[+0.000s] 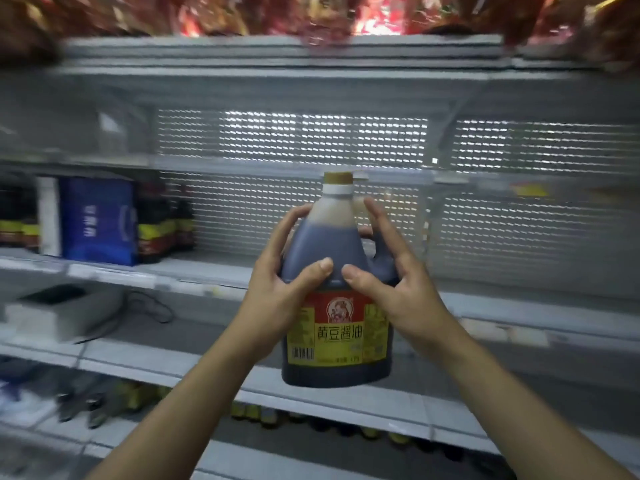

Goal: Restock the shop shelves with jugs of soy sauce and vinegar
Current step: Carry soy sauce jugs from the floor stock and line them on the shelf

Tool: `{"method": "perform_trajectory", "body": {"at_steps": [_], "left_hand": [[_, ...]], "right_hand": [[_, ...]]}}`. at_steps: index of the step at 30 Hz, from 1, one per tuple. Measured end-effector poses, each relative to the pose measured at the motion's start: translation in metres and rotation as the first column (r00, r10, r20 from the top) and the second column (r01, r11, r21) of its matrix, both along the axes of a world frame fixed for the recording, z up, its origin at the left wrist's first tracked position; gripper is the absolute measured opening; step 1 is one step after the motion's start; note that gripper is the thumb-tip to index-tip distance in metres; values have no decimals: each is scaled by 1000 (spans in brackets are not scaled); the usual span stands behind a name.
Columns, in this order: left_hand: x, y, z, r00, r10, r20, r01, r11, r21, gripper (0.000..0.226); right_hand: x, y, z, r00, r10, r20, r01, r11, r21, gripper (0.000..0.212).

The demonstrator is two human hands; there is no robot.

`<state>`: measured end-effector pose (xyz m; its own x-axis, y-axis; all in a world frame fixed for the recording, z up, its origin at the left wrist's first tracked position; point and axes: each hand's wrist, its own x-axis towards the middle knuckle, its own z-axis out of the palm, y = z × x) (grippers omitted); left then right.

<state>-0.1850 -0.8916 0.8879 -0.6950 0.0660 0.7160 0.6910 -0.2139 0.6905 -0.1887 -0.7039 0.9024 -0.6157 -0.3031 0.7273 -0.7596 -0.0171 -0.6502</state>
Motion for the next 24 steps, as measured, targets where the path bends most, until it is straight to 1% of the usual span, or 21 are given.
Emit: {"method": "perform_trajectory", "body": {"at_steps": [2,6,9,12,14,17,21,24], "left_hand": [[-6,-47,-3,998,63,16,-63,998,3,64],[-25,-137,-4,987,156,36,-155,988,-26,65],[-48,-198,-2,979,201,33,-199,978,-69,64],[-75,-241,-2,974,224,33,-219,971,-97,64],[-99,-263,-2,975,221,34,-216,970,-108,65],[-137,-285,-5,974,219,48,-212,969,-124,66],[-185,-302,-16,975,211,65,-203,973,-108,65],[-214,-310,-25,967,243,73,-234,965,-114,64]], "right_hand": [[-15,-47,-2,998,61,11,-61,998,-2,78],[-48,-138,-7,992,122,26,-122,992,-7,76],[-78,-199,-9,987,154,41,-153,988,-27,76],[-107,-242,-12,984,171,47,-170,985,-36,76],[-130,-263,-14,984,170,55,-167,984,-55,76],[-165,-283,-16,987,150,59,-148,988,-42,76],[-216,-300,-24,981,179,75,-177,983,-40,76],[-254,-311,-31,979,187,75,-188,982,11,76]]}}
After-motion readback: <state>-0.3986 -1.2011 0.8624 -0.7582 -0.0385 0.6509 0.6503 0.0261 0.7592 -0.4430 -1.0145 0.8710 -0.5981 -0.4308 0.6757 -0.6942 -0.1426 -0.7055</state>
